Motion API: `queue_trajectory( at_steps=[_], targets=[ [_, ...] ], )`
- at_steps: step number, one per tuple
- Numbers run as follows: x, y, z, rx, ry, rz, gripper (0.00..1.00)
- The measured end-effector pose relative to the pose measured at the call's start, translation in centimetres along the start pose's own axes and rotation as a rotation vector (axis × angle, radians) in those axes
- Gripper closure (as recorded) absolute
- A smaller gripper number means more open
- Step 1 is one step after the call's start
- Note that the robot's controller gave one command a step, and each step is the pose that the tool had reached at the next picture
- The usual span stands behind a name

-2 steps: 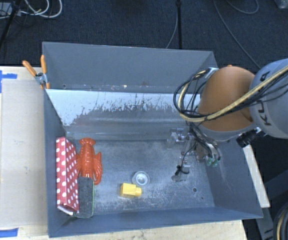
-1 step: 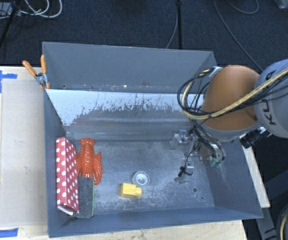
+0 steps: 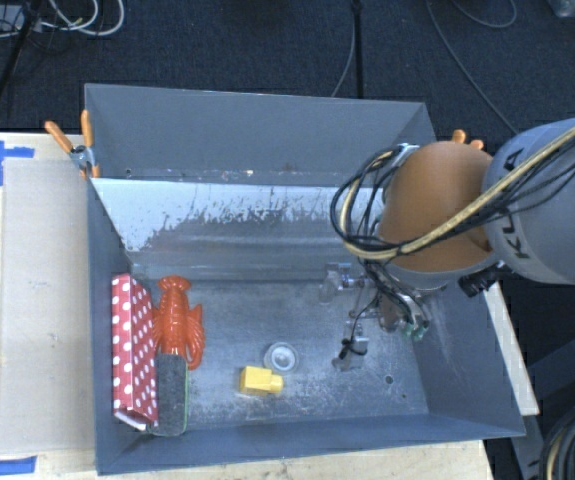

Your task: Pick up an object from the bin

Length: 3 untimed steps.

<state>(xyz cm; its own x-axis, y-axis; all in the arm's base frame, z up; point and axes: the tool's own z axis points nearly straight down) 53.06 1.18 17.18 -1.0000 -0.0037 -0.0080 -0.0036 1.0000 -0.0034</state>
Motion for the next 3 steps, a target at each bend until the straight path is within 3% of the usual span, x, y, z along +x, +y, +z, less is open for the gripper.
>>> queue_trajectory(
  at_steps=[1, 2, 3],
  targets=[
    [0.6, 2.1, 5.8, -0.009, 0.017, -0.057, 0.0],
    [3.8, 2.8, 9.1, -0.003, 0.015, -0.08, 0.0],
    [3.9, 5.3, 9.7, -0.007, 0.013, -0.096, 0.0]
  ],
)
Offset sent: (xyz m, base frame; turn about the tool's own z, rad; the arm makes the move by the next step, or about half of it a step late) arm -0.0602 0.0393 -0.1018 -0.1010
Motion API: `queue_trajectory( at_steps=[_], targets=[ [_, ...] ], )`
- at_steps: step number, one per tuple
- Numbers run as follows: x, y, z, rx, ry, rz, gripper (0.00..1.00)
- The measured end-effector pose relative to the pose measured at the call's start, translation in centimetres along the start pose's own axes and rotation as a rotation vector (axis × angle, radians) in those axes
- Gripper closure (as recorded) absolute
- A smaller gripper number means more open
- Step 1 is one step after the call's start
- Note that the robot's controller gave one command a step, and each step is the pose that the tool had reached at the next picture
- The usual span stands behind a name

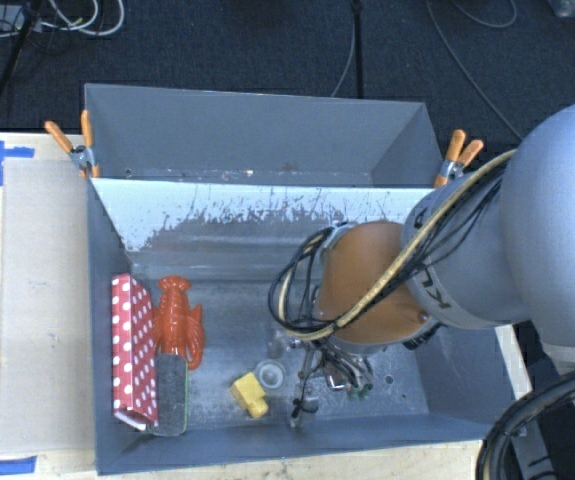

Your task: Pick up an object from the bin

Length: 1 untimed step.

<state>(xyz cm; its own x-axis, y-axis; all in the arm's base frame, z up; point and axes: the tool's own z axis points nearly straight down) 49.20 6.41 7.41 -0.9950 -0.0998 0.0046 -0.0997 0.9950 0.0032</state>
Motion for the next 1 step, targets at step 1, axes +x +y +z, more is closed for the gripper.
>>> queue_trajectory(
  at_steps=[1],
  targets=[
    [-2.36, 1.38, 0.46, 0.003, 0.004, -0.067, 1.0]
  ],
)
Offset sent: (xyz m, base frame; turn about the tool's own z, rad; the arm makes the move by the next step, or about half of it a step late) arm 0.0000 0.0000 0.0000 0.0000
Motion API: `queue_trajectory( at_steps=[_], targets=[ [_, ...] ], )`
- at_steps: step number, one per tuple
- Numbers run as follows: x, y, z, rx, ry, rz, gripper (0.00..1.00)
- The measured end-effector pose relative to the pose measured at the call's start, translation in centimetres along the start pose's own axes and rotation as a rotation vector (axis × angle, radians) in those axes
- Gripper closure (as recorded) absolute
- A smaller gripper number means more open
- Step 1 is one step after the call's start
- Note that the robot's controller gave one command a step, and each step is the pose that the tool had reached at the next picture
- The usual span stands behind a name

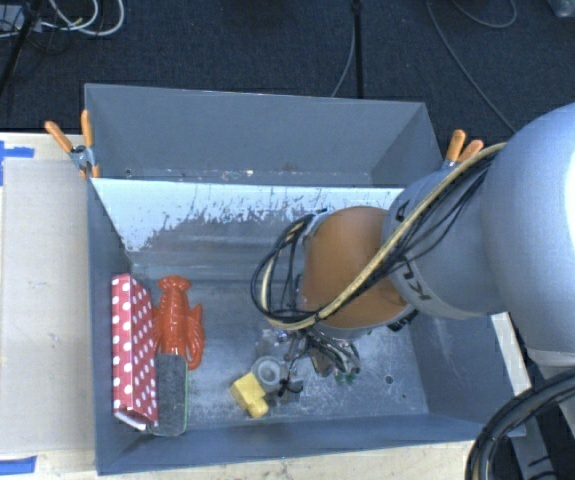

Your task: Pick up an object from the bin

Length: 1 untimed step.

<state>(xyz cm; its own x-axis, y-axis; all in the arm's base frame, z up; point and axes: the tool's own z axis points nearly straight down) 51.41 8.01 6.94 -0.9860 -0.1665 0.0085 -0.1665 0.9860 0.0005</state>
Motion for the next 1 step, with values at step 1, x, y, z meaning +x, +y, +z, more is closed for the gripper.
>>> queue_trajectory(
  at_steps=[1],
  targets=[
    [0.0, 0.0, 0.0, 0.0, 0.0, 0.0, 1.0]
  ],
)
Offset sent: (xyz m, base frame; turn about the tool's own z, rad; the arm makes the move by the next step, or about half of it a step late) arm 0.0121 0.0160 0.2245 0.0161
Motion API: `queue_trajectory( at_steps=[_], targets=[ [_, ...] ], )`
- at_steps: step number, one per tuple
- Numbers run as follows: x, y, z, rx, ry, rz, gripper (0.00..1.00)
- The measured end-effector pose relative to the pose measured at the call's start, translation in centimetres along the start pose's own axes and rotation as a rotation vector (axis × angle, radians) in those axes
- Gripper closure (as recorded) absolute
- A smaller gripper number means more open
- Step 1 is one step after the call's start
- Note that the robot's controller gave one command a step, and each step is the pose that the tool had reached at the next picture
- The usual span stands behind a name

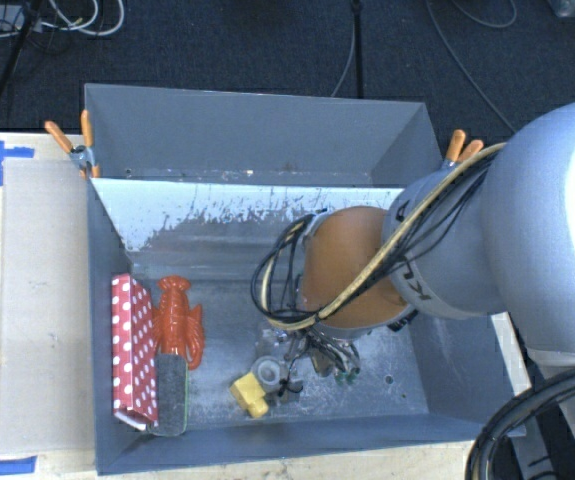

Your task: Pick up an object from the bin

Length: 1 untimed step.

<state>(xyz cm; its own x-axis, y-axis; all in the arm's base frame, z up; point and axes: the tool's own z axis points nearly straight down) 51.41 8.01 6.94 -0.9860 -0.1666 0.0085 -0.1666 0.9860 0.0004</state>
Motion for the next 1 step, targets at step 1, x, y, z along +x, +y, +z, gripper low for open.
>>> queue_trajectory(
  at_steps=[1],
  targets=[
    [-1.1, 1.15, -19.45, 0.0, 0.004, 0.012, 1.0]
  ],
)
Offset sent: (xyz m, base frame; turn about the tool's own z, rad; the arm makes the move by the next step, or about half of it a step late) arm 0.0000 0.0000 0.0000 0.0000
